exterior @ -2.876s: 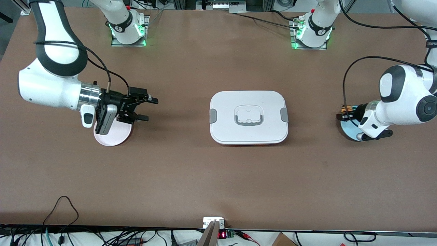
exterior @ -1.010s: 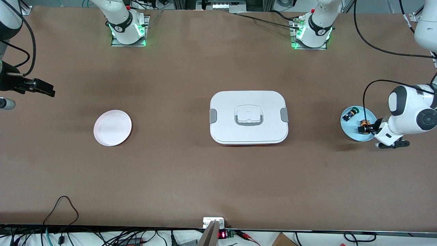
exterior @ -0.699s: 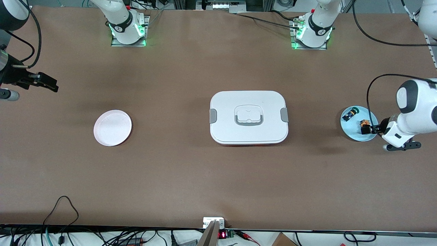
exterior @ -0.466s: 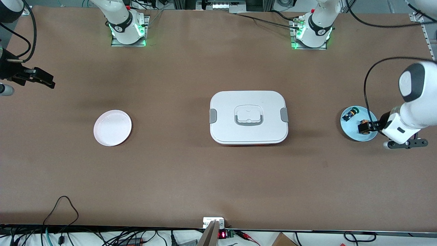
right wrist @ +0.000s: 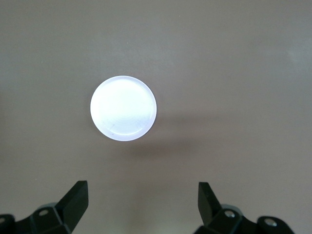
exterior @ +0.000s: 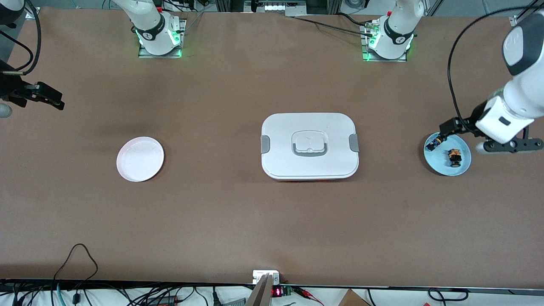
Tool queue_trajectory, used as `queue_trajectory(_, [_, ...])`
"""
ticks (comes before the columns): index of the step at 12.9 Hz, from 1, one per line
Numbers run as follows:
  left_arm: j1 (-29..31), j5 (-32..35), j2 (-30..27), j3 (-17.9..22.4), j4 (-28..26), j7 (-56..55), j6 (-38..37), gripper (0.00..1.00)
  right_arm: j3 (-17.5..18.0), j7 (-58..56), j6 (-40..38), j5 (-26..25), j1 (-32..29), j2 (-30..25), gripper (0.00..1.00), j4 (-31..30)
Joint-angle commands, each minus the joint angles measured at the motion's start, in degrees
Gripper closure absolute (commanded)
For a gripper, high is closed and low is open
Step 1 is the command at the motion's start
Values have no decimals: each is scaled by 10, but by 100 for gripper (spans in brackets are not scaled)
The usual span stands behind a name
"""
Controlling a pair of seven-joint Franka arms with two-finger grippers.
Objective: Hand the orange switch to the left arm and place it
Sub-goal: 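Open the left gripper and raise it away from the plate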
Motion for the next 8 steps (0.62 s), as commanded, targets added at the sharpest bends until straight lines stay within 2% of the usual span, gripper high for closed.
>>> queue_trajectory(1, [-27,-25,-23,36,-5,4,-16,0,-3,-9,-12,10,2,4,0,20])
queue_trajectory(8, [-39,-25,-26,46,8,1,-26,0,2,-17,-13,8,4,2,0,23])
